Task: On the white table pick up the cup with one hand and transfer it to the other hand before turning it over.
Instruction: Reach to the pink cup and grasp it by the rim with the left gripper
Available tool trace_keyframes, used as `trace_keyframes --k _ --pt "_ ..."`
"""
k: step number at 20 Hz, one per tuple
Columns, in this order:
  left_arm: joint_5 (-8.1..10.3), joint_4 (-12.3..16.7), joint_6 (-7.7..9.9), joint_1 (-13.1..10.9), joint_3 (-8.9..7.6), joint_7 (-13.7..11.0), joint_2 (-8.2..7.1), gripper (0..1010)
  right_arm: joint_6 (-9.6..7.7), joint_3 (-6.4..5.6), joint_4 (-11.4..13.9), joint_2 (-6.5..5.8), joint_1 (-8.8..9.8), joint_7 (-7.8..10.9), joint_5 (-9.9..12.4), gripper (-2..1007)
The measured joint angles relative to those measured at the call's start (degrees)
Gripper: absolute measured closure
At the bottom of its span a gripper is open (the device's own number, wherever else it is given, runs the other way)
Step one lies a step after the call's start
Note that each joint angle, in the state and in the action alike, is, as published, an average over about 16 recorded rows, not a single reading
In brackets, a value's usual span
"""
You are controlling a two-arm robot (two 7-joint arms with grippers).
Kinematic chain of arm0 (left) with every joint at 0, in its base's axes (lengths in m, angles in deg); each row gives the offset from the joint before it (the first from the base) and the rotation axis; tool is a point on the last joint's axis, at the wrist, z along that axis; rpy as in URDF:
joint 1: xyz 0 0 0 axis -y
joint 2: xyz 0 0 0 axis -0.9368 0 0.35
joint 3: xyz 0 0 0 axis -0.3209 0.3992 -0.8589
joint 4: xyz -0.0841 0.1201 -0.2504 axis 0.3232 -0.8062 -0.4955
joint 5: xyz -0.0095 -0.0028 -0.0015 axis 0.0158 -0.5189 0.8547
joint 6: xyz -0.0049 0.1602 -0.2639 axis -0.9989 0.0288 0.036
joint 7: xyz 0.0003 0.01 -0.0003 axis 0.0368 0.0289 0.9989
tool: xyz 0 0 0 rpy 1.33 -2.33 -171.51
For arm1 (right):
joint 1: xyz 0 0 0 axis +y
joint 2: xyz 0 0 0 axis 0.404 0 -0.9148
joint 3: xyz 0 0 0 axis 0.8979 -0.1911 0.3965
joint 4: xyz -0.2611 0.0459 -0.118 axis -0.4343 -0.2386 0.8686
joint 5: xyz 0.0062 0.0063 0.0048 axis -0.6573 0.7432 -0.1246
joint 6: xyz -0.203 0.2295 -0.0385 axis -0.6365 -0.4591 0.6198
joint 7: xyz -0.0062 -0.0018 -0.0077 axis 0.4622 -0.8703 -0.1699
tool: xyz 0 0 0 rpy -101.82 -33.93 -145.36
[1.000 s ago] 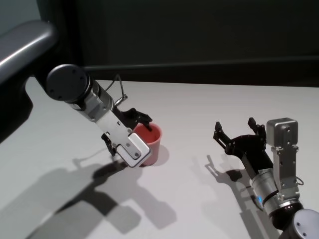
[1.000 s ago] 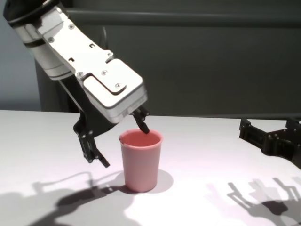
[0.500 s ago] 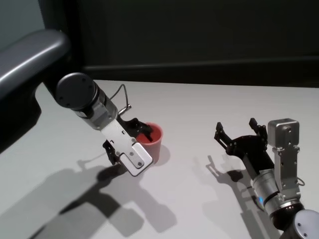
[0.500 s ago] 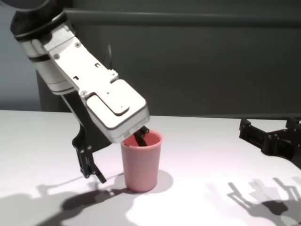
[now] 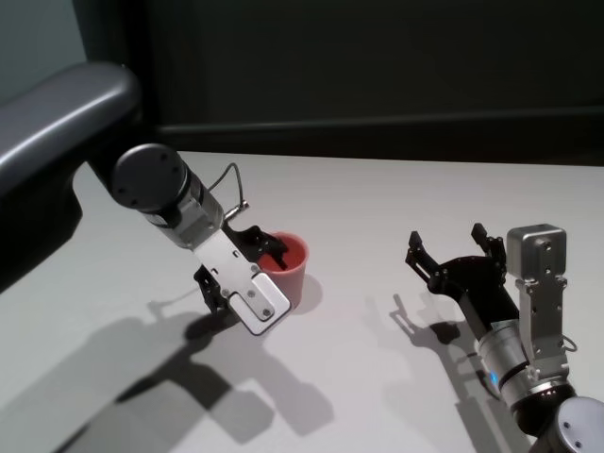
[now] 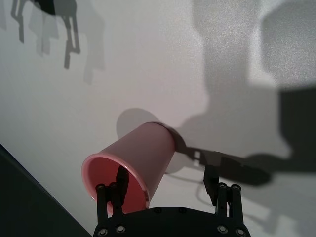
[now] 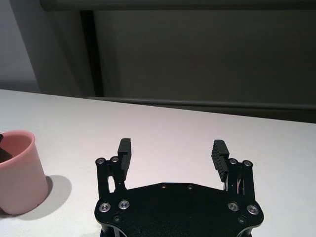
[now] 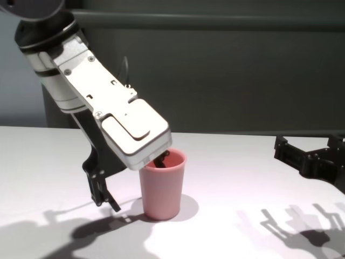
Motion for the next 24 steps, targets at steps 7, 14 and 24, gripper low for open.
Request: trace_keyframes --k 7,14,24 --pt "-0.08 -0.7 0.29 0.6 0.80 1.0 0.27 9 0.00 0.00 0.0 0.00 0.00 0.00 0.0 3" --pt "0.30 -1.1 0.68 1.1 1.39 1.7 0.31 9 0.00 0.00 0.0 0.00 0.00 0.00 0.0 3" --pt "1.37 -1.2 1.27 1.3 2.05 2.7 -0.05 9 0.00 0.00 0.0 0.00 0.00 0.00 0.0 3"
